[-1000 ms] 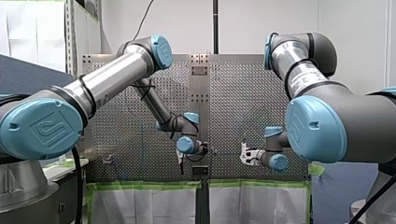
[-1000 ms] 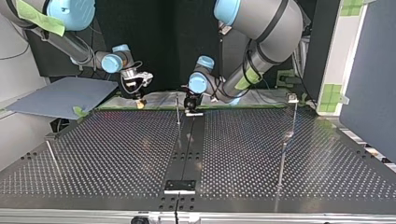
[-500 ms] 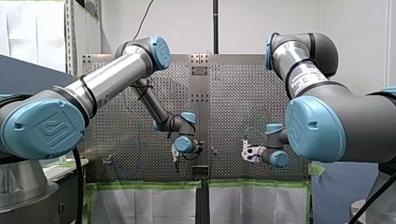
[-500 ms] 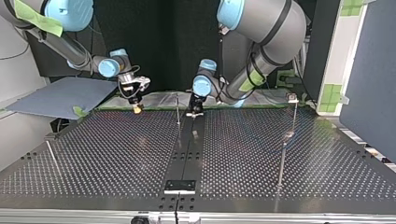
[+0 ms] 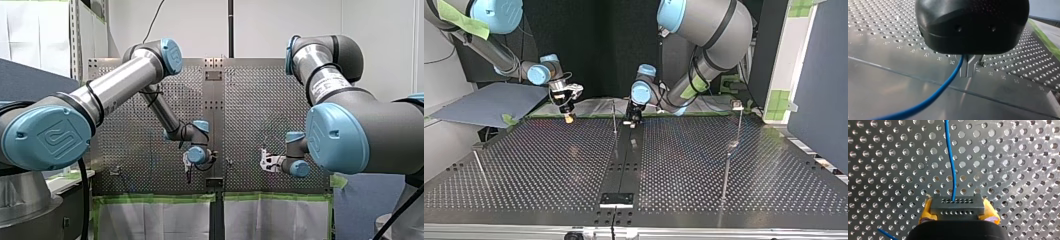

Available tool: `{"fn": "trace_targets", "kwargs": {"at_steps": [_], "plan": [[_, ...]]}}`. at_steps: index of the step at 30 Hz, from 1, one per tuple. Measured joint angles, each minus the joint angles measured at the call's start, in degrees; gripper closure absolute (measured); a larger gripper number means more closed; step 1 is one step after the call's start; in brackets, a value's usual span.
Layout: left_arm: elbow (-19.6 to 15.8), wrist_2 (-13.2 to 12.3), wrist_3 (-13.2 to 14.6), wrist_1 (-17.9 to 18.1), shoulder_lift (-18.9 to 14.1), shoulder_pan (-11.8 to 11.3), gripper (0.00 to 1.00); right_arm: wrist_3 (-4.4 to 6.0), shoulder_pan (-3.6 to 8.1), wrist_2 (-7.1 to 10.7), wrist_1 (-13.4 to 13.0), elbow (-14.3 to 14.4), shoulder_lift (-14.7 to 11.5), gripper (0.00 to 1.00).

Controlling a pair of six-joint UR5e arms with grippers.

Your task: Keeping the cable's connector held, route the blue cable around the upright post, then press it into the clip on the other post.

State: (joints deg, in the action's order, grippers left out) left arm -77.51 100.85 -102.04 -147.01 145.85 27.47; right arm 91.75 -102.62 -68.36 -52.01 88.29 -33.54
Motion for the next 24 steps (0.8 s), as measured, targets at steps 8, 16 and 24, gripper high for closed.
{"fn": "trace_targets", "kwargs": {"at_steps": [8, 16, 24], "plan": [[-0.03, 0.37, 2.38, -1.25, -0.07, 0.39, 0.60, -0.06, -0.08, 0.05, 0.19, -0.02, 0.00, 1.00], [-0.02, -0.83, 6.60, -2.58, -0.23, 0.33, 0.13, -0.22, -0.18, 0.05, 0.67, 0.00, 0.00, 1.00], [-0.03, 1.50, 9.45, -4.93, -0.27, 0.33, 0.00, -0.54, -0.30, 0.06, 1.11, 0.00, 0.00, 1.00]]}}
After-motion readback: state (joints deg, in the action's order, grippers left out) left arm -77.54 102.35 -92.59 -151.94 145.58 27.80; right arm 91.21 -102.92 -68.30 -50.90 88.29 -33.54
